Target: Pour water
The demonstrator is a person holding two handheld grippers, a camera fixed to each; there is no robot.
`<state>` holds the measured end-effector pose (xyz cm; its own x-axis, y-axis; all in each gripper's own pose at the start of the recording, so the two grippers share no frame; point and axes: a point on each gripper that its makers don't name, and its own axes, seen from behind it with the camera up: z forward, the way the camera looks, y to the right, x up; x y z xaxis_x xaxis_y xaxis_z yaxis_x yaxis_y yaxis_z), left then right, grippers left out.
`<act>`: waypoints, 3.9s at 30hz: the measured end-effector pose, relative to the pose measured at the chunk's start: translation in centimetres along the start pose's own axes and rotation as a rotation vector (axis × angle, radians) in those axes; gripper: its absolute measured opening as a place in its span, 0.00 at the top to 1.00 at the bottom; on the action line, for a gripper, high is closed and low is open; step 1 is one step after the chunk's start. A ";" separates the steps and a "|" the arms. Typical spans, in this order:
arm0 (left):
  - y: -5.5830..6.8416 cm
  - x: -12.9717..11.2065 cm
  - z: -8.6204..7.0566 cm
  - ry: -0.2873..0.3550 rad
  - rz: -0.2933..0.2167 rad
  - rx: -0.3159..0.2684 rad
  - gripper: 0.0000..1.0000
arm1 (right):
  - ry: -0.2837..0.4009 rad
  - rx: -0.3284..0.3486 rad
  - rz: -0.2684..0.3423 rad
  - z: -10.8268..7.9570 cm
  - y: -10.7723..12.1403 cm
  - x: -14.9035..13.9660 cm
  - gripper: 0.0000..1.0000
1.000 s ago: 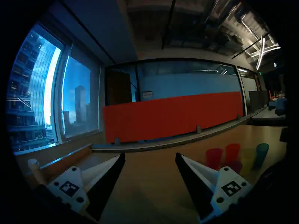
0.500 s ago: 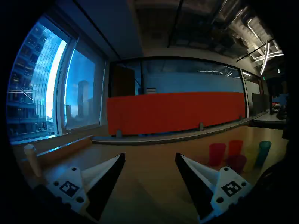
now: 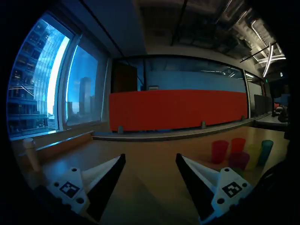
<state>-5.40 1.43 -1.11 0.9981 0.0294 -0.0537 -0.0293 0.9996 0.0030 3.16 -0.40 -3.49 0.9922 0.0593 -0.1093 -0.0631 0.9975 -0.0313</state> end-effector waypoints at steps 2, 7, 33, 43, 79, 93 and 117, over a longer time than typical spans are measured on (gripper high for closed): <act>0.1 0.0 0.0 -0.001 -0.009 -0.005 0.00 | -0.004 0.000 -0.001 0.0 0.0 -0.2 0.01; -0.1 -0.2 0.0 -0.004 -0.027 -0.009 0.00 | -0.009 0.000 -0.005 0.1 -0.1 -0.3 0.01; -0.1 -0.8 0.2 -0.021 -0.029 -0.018 0.00 | 0.000 0.000 -0.014 -0.4 -0.1 0.6 0.01; -0.1 -0.7 0.2 -0.022 -0.029 -0.018 0.00 | 0.005 0.006 -0.025 -0.4 -0.4 0.5 0.01; -0.2 -0.6 0.1 -0.023 -0.029 -0.018 0.00 | 0.046 0.018 -0.057 0.7 -0.8 -5.5 0.01; -0.1 -0.6 0.1 -0.023 -0.029 -0.018 0.00 | 0.032 0.000 -0.045 1.1 -0.3 -7.5 0.01; -0.2 -0.7 0.1 -0.023 -0.029 -0.018 0.00 | -0.004 -0.007 -0.038 1.8 0.0 -8.9 0.01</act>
<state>-6.08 1.18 -0.95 0.9995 0.0010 -0.0310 -0.0015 0.9999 -0.0164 -5.49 -0.88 -0.69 0.9944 0.0216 -0.1034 -0.0261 0.9987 -0.0427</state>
